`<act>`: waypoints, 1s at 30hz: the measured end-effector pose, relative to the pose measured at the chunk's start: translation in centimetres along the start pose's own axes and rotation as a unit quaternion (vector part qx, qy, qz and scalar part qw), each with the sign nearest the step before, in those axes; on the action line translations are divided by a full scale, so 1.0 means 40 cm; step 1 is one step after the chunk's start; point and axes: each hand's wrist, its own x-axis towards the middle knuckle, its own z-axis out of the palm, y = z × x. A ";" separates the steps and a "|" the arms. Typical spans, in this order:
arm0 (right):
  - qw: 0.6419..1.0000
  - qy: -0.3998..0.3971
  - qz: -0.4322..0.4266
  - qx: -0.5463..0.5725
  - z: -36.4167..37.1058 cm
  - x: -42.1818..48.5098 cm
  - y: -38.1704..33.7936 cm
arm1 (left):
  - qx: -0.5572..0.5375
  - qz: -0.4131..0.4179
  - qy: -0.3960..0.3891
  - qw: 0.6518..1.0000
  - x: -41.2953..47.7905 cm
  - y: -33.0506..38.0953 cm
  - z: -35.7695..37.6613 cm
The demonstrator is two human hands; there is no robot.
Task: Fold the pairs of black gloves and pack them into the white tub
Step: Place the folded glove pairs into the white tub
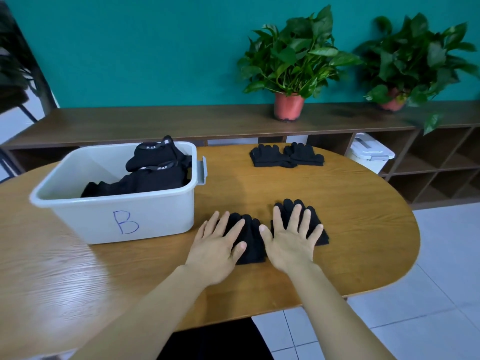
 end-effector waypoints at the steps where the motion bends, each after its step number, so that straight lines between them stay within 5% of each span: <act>1: 0.999 0.022 -0.028 0.000 -0.001 -0.011 -0.012 | -0.003 0.011 0.012 1.000 0.000 -0.002 -0.004; 7: 0.986 0.009 -0.168 -0.015 0.007 -0.049 -0.076 | -0.021 0.013 -0.008 1.000 -0.014 -0.021 0.018; 30: 0.970 0.004 -0.241 0.023 0.130 -0.258 -0.338 | -0.022 -0.060 0.024 0.998 -0.314 -0.271 0.032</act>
